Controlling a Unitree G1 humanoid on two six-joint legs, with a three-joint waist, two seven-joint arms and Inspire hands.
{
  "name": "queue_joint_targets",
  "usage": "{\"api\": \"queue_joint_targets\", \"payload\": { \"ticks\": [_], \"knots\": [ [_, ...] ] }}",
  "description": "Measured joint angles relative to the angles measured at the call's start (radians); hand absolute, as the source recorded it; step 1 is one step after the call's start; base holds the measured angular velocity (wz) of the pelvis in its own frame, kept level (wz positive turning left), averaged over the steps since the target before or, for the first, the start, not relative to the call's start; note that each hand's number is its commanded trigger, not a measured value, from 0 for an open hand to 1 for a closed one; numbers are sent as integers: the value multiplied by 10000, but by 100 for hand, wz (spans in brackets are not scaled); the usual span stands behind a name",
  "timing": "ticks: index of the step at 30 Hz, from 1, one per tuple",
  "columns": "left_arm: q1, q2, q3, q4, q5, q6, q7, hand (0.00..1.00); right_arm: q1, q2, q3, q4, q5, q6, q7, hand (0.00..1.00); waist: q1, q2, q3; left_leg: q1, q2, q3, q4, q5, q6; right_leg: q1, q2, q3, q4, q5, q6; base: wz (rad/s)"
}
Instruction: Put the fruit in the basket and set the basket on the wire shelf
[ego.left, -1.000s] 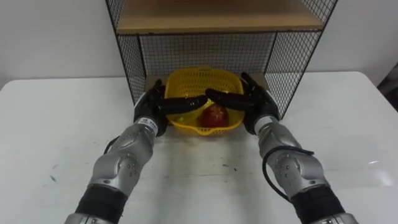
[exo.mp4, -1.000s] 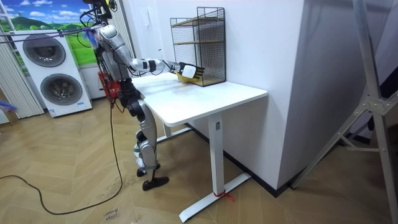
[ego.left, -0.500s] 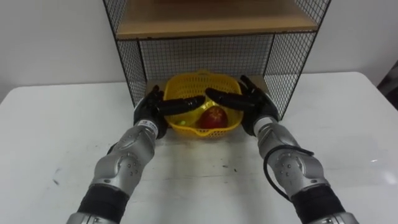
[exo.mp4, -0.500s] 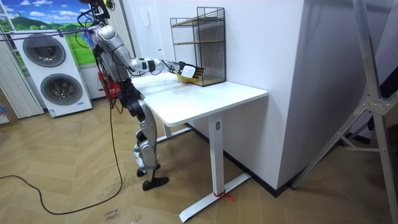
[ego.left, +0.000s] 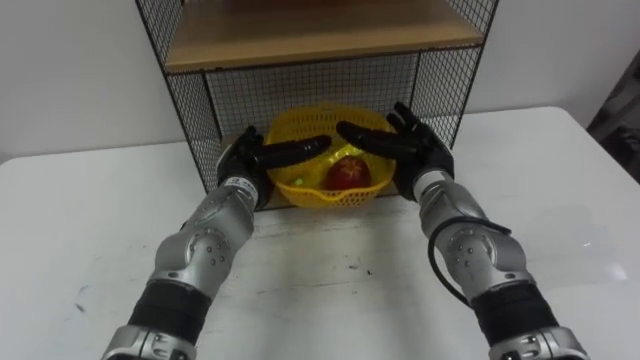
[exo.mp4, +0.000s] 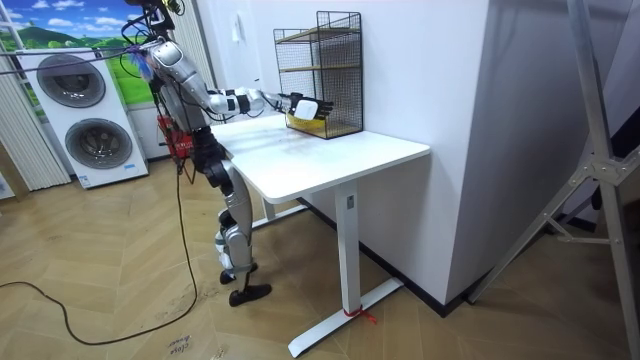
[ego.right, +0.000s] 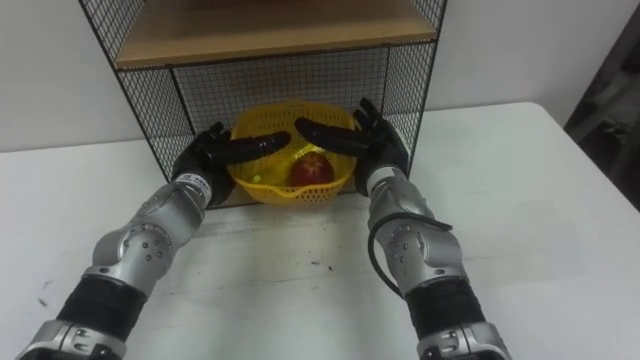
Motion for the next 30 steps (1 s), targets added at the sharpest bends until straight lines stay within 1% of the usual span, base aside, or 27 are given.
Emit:
{"api": "queue_joint_targets", "payload": {
  "ticks": [4, 7, 9, 11, 12, 15, 16, 18, 20, 23, 26, 30],
  "knots": [
    [-39, 91, 99, -35, 43, 0, 1, 0, -19, -140, -1, -1, -60, 0, 31, 0, 13, -4, -2, 4, -7, 2, -12, 27, 1, -18, -6, -9, -2, 0, 0, 0],
    [-242, 176, 235, -39, 58, 1, 1, 0, -96, -307, -56, -6, -98, 5, 97, 0, 10, -10, -6, -1, -9, 4, -22, 29, 0, -77, -8, -15, -10, 0, -1, 0],
    [-408, 229, 405, -177, 21, 32, 0, 0, -310, -327, -310, -9, -47, 24, 113, 0, 17, -17, -10, -40, -18, 15, -47, 48, -1, -131, -9, 9, -9, -1, -2, -2],
    [-639, 374, 472, -430, 3, 49, -2, 0, -684, -549, -468, -6, -2, 27, 122, 0, 25, -50, -29, -69, -26, 16, -100, 91, -1, -139, -12, 16, -8, 3, -9, 0],
    [-723, 390, 472, -434, 3, 51, -2, 0, -755, -606, -471, -5, 58, 32, 149, 0, 41, -55, -29, -69, -26, 16, -101, 96, -3, -141, -11, 20, -8, 6, -13, 0],
    [-896, 454, 631, -438, -29, 106, 0, 0, -987, -612, -640, 98, 84, 32, 95, 0, 149, -57, -31, -38, -27, 14, -100, 117, -8, -110, -4, 32, -9, 11, -21, 0],
    [-895, 460, 756, -436, -47, 228, 32, 0, -990, -621, -690, 187, 78, 35, 85, 0, 181, -57, -31, 11, -26, 3, -107, 117, -9, -62, 0, 32, -11, 11, -21, 0],
    [-895, 526, 801, -435, -52, 345, 16, 0, -992, -632, -828, 339, 51, 186, 36, 0, 235, -70, -40, 78, -33, -31, -175, 121, -17, -14, -5, 17, -17, 6, -23, 0],
    [-894, 528, 806, -417, -20, 466, -74, 0, -1002, -628, -955, 450, 52, 361, 67, 0, 264, -94, -54, 96, -33, -30, -176, 122, -18, 7, 4, 27, -18, 1, -28, 0],
    [-894, 528, 885, -418, 40, 563, -200, 0, -1005, -626, -1086, 473, 39, 447, 216, 0, 267, -98, -57, 85, -37, -32, -173, 122, -18, 7, 9, 37, -25, 2, -28, 0],
    [-893, 538, 1197, -407, 24, 785, -546, 0, -1005, -625, -1098, 695, 1, 473, 365, 0, 258, -103, -60, 114, -35, -31, -170, 124, -19, 29, 19, 126, -19, 2, -29, 0],
    [-894, 539, 1351, -279, 34, 801, -874, 0, -1004, -625, -1285, 808, 51, 601, 639, 0, 255, -106, -62, 131, -34, -34, -169, 124, -19, 51, 18, 112, -17, 0, -31, 0]
  ]
}}
